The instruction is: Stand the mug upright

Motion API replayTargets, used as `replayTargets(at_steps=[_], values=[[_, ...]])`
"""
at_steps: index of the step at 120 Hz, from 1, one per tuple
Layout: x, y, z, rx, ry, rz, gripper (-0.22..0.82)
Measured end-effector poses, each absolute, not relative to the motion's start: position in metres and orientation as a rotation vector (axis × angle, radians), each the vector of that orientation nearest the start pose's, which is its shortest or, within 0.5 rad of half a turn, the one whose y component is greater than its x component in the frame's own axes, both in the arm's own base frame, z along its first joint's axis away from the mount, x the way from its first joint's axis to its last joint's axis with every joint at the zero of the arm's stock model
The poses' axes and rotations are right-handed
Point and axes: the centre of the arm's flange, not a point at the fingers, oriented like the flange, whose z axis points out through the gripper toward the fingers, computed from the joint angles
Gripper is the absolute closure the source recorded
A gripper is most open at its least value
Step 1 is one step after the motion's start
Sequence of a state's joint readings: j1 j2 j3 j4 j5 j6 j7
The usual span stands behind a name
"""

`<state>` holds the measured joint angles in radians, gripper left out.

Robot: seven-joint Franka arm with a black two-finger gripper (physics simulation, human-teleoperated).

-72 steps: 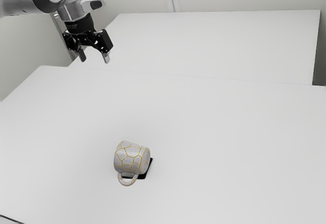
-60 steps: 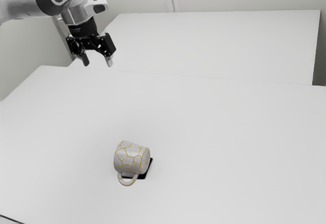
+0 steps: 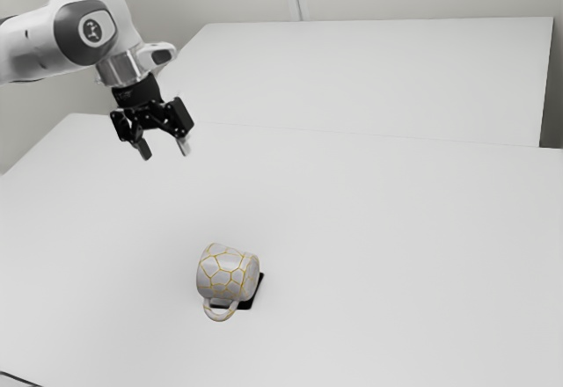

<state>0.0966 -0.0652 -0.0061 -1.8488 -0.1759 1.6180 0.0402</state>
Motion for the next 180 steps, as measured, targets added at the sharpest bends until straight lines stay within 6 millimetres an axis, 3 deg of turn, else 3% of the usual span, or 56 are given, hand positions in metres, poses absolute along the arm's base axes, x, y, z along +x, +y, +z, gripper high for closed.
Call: replayTargets(at_steps=[14, 24, 65, 83, 117, 180], values=[[0.513, 0.061, 0.5, -3.393, -0.145, 0.247, 0.0], [0.505, 0.073, 0.476, -3.454, -0.125, 0.231, 0.0], [0.475, 0.075, 0.399, -3.688, 0.049, 0.155, 0.0], [0.456, 0.066, 0.366, -3.781, 0.112, 0.147, 0.0], [0.443, 0.065, 0.335, -3.891, 0.245, 0.122, 0.0], [0.437, 0.03, 0.297, -4.106, 0.427, 0.066, 0.02]])
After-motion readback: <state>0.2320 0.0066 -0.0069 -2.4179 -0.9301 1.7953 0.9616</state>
